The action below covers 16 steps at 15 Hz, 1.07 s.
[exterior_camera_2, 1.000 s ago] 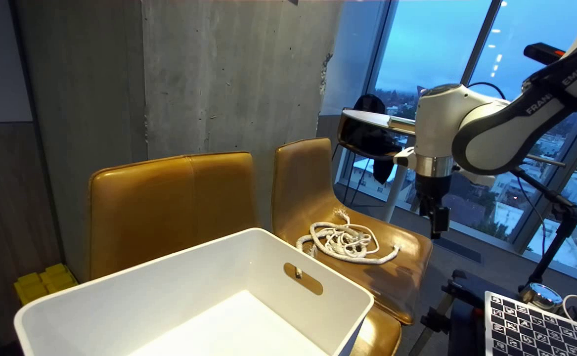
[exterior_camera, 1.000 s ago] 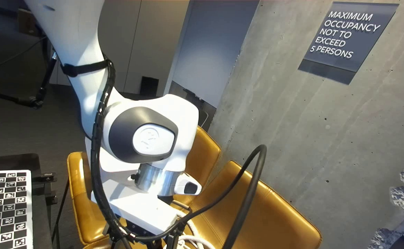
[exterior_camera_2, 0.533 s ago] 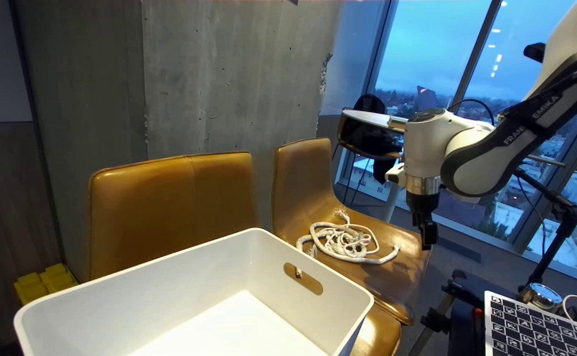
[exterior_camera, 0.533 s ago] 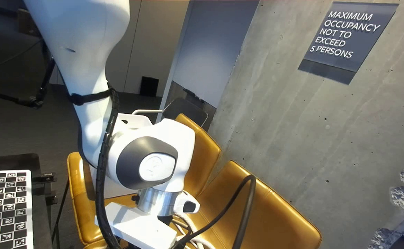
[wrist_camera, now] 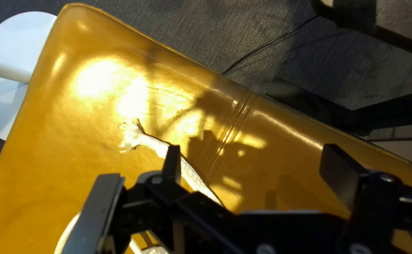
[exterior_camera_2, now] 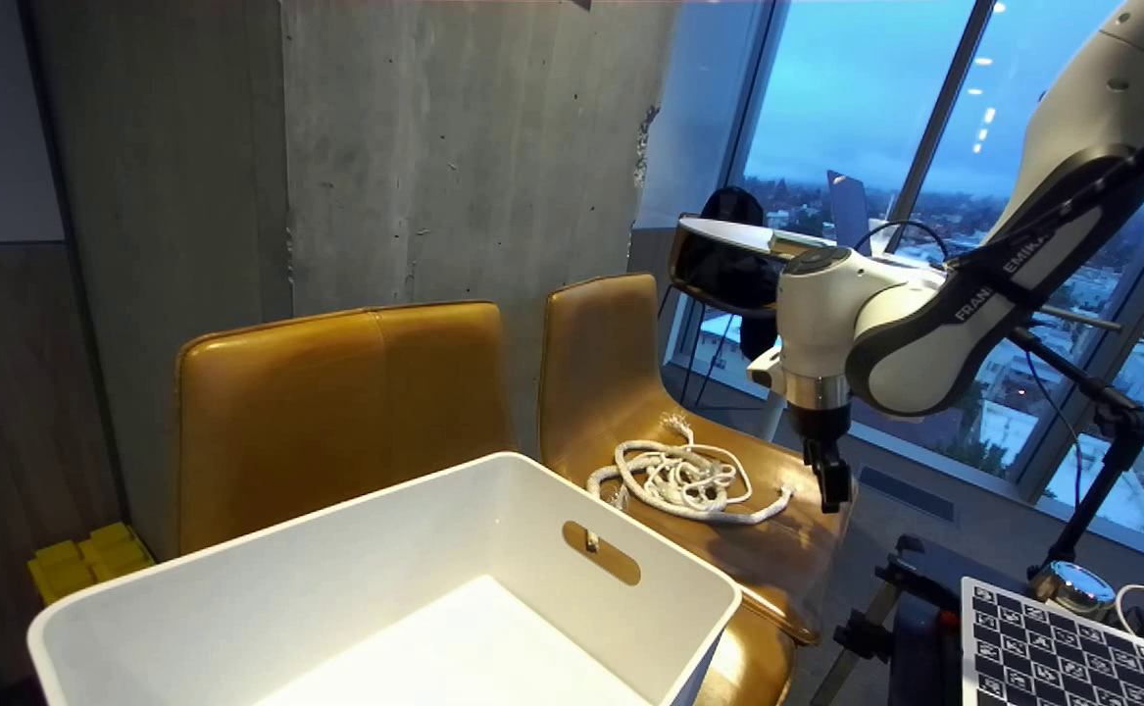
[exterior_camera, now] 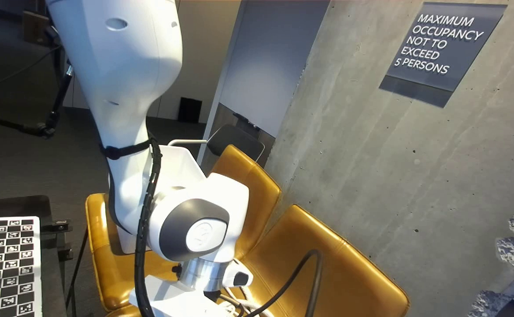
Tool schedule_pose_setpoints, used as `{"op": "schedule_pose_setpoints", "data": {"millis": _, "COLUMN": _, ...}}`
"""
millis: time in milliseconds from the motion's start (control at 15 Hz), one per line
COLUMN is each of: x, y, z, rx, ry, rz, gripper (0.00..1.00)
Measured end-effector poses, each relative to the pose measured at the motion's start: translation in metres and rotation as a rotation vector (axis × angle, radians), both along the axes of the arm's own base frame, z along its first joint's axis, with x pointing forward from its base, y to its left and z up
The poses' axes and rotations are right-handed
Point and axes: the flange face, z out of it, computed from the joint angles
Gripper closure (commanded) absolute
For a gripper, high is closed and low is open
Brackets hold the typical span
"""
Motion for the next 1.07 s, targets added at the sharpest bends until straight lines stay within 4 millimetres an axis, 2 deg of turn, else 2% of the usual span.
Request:
{"op": "schedule_pose_setpoints", "data": {"millis": 467, "x": 0.010, "y": 0.005, "z": -0.036, "rx": 0.008, "ry": 0.022, "rz": 0.030, "gripper": 0.00}}
{"op": "schedule_pose_setpoints", "data": {"millis": 1067, "x": 0.039, "y": 0.000, "z": -0.079, "rx": -0.001, "ry": 0.031, "rz": 0.072, "gripper": 0.00}}
